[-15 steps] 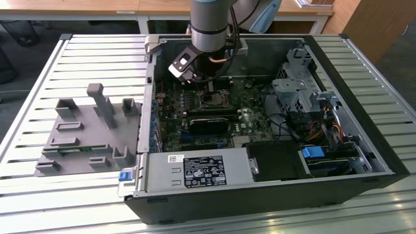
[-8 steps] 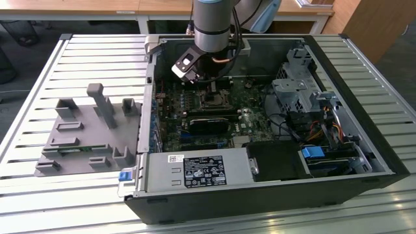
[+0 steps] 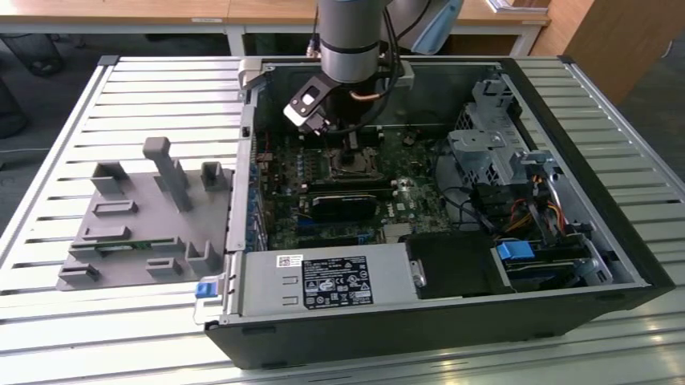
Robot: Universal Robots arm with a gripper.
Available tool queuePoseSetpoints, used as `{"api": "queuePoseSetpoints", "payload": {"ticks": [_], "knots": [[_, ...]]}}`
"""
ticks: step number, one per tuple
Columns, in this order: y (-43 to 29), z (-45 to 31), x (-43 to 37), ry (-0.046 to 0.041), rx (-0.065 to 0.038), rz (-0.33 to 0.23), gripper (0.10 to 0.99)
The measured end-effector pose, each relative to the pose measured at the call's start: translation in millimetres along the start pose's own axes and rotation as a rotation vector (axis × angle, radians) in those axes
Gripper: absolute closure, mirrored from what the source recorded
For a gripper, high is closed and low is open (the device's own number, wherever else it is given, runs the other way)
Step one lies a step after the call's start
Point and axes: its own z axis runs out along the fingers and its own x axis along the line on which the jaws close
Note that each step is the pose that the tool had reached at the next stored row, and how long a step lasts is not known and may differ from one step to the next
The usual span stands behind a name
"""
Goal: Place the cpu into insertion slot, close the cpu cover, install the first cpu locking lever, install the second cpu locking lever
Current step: 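Close the cpu cover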
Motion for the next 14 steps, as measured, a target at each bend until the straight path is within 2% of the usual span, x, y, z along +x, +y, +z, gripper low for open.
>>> {"api": "queuePoseSetpoints", "payload": {"ticks": [3,5,7,14], "knots": [[-2.1,-1.2,0.0,-0.0005,-0.024,-0.002,0.980],[-4.2,-1.4,0.1,-0.0004,-0.035,-0.003,0.980],[-6.5,-1.5,0.0,-0.0005,-0.038,-0.004,0.980],[-9.6,-1.0,-0.1,-0.0007,-0.038,-0.004,0.980]]}}
